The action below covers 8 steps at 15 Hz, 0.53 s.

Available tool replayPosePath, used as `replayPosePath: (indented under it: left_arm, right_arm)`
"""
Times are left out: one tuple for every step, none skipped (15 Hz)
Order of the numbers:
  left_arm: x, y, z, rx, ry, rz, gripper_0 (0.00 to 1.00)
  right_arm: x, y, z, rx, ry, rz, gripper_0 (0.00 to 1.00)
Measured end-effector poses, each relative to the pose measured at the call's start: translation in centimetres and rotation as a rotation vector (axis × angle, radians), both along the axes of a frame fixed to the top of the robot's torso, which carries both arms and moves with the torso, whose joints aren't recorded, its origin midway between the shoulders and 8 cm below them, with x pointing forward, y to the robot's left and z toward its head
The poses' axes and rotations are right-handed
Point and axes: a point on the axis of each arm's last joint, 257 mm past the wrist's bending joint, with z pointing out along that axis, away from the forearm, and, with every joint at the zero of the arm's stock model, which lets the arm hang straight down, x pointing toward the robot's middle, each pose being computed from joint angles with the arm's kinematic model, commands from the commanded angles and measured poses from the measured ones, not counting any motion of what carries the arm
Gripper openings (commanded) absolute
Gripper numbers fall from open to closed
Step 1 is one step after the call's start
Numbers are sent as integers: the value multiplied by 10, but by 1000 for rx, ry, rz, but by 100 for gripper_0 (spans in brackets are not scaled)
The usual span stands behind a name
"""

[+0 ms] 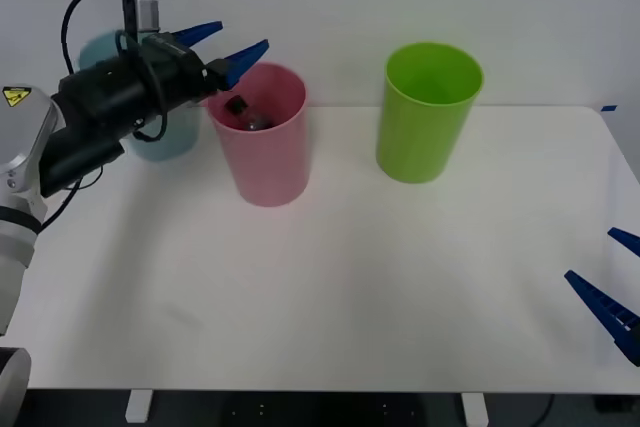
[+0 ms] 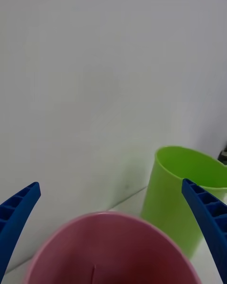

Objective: Grasp the object on the table and drop it into the matching bin: aluminum can to the light blue bin, PET bottle to the pink bin.

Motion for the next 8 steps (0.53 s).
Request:
replayPosePath:
  left_arm:
    - [-4,5,1,-11,-2,-3,100]
    - [-9,12,0,-20,-6,0,100]
    - [-15,19,-2,-29,-9,4,100]
    - [-20,25,-3,-36,-11,7,100]
    - [-26,33,-5,-40,-14,13,100]
    - [-32,42,-7,-41,-16,19,100]
    - [-38,51,-9,-40,-18,25,100]
    - [-45,60,-10,-39,-21,30,100]
  right_arm:
    - [0,0,0,0,0,0,100]
    - [0,0,0,0,0,0,100]
    - [0,0,0,0,0,0,100]
    - [0,0,0,0,0,0,100]
    - [0,0,0,0,0,0,100]
    - [0,0,0,0,0,0,100]
    - [0,0,0,0,0,0,100]
    - [0,0,0,0,0,0,100]
